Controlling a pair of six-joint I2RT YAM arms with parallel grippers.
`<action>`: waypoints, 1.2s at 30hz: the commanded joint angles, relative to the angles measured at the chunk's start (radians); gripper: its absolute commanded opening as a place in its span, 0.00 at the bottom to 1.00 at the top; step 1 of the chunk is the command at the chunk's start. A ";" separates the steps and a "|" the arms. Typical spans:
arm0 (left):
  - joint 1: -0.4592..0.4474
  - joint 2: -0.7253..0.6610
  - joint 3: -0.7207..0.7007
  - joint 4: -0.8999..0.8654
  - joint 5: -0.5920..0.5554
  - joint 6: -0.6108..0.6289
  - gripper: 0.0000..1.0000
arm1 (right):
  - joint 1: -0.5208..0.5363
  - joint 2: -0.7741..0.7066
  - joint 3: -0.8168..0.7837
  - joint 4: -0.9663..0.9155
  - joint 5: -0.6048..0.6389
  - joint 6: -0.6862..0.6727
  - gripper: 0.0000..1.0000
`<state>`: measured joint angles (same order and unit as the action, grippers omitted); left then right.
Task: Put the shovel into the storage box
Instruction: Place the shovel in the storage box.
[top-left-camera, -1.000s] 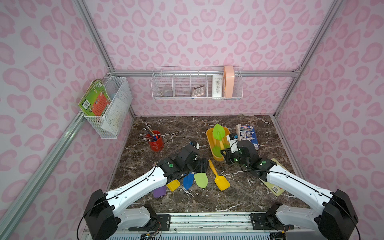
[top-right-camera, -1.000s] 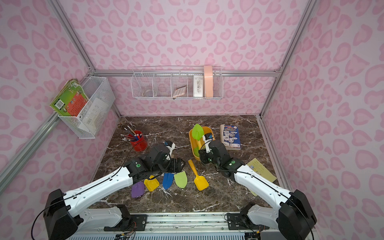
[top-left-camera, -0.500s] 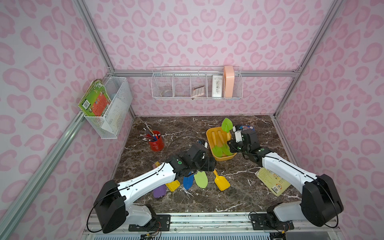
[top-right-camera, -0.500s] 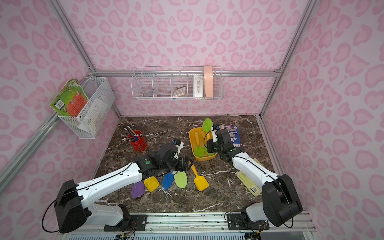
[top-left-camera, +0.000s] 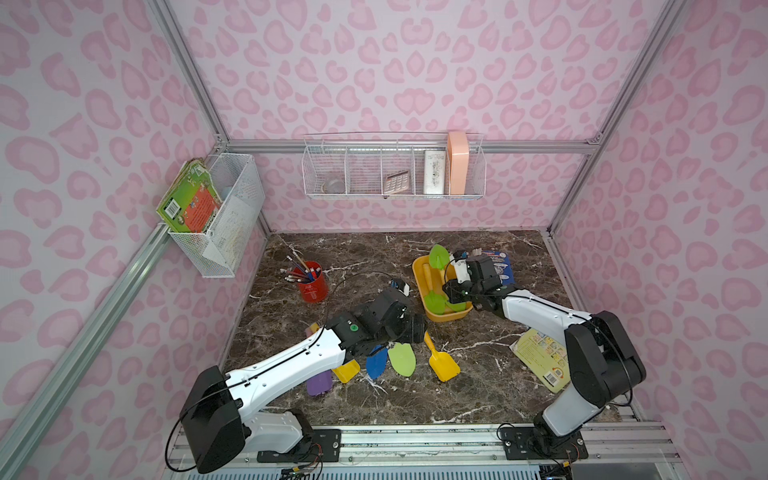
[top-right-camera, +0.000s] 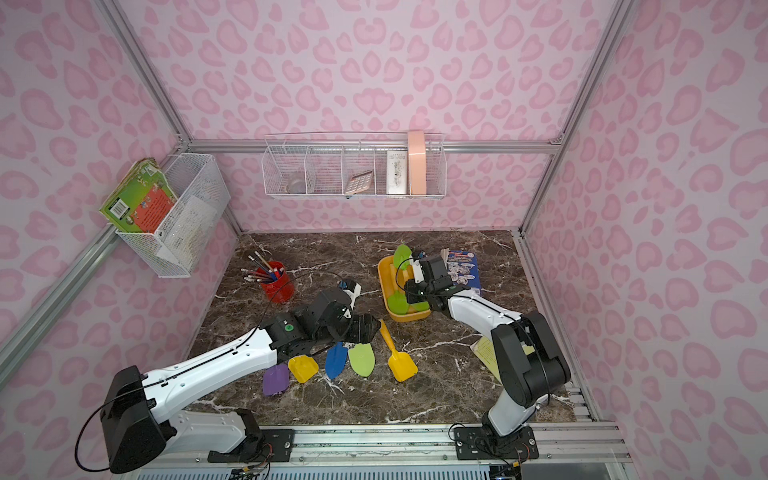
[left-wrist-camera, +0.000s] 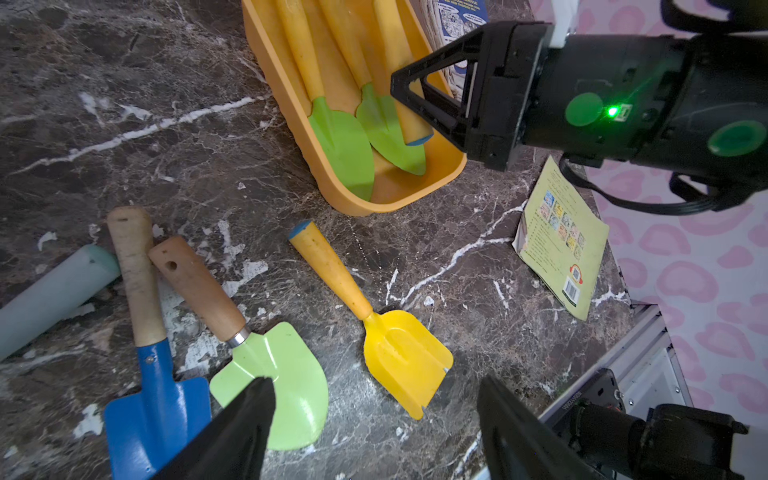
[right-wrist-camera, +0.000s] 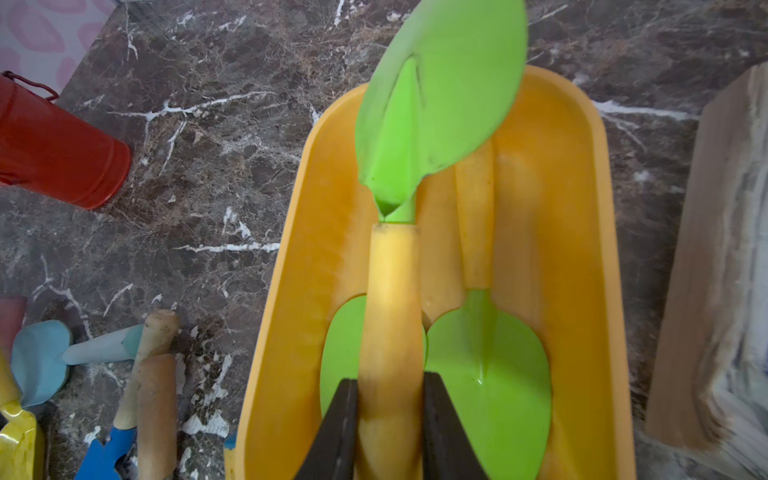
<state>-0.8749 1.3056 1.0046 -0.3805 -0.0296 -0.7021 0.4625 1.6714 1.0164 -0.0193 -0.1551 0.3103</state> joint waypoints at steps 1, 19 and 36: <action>0.002 -0.013 -0.004 -0.026 -0.027 0.018 0.82 | -0.004 0.018 0.003 0.049 -0.018 -0.009 0.13; 0.005 -0.025 -0.041 -0.022 -0.043 0.000 0.81 | -0.013 0.101 0.004 0.047 -0.028 0.003 0.14; 0.007 -0.026 -0.050 -0.015 -0.043 -0.008 0.81 | 0.011 -0.002 -0.061 0.005 0.005 -0.005 0.14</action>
<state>-0.8700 1.2831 0.9562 -0.3927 -0.0662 -0.7048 0.4709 1.6730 0.9623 0.0010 -0.1684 0.3092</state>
